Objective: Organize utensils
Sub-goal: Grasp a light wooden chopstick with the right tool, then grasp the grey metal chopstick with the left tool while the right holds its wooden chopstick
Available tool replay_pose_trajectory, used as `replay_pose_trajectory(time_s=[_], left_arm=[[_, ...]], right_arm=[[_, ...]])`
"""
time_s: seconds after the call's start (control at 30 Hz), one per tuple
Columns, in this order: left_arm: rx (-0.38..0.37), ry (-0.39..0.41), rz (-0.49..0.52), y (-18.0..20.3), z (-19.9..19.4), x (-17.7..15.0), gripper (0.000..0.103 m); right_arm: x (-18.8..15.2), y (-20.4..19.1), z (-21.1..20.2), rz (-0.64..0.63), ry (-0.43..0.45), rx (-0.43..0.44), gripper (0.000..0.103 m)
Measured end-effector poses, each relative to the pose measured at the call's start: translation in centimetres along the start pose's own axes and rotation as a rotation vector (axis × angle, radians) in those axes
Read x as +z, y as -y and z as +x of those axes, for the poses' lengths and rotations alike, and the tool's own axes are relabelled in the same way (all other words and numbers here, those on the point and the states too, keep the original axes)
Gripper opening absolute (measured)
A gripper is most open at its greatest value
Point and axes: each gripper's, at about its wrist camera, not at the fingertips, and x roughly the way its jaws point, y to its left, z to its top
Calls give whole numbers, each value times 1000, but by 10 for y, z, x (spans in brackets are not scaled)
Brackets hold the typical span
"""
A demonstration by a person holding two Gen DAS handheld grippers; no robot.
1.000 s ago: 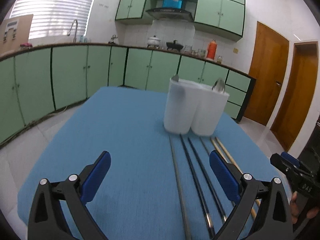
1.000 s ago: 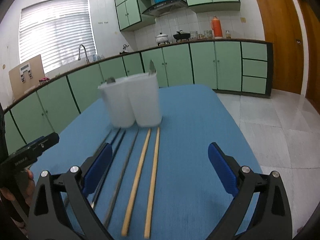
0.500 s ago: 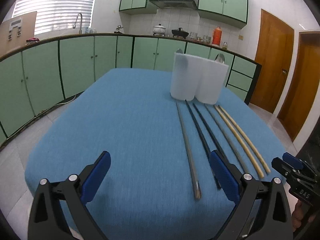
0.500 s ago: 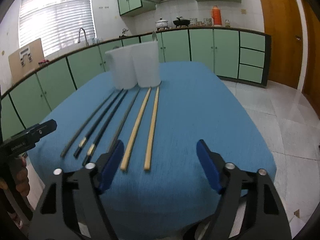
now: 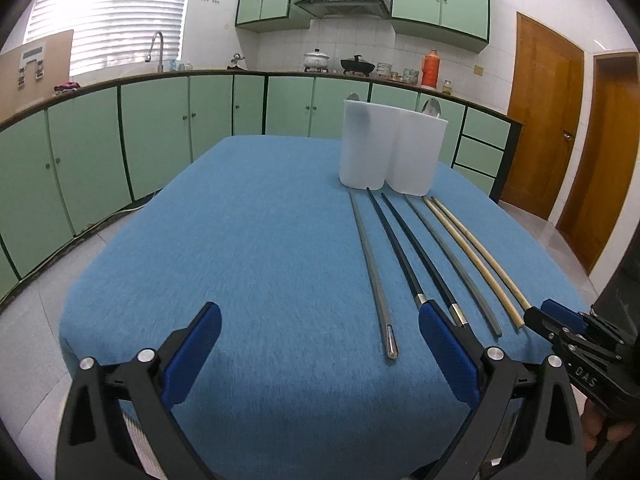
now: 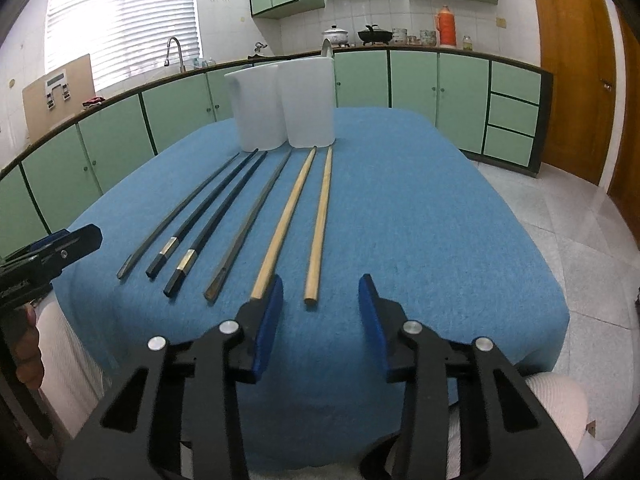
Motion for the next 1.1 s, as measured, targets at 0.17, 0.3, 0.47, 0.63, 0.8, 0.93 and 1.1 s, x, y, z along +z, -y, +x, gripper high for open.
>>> replay_pose_trajectory(time_s=[0.17,0.3,0.47,0.63,0.8,0.93,1.1], left_arm=[[2,-3,-2,2,-1,-2,97],[5,-2,3,1,-2,-3,97],[-6,-10,9,6,1,-4,97],[-27,-23,2,11,4,-7,97],[-39,-54,-3,14,9,-11,97],[-45,-63,-6,16,13,-12,92],[-46,-83,2,18,19,-13,71]], right_arm=[[-1,-4,3,-29,14,-19,25],[-5,-7,3,-56,29,-30,17],[-7,-10,3,-79,42,-50,7],[-7,-4,0,-62,54,-61,6],[-9,2,-4,-40,62,-62,6],[-10,4,-4,-33,61,-61,6],[-11,6,-5,-24,60,-56,6]])
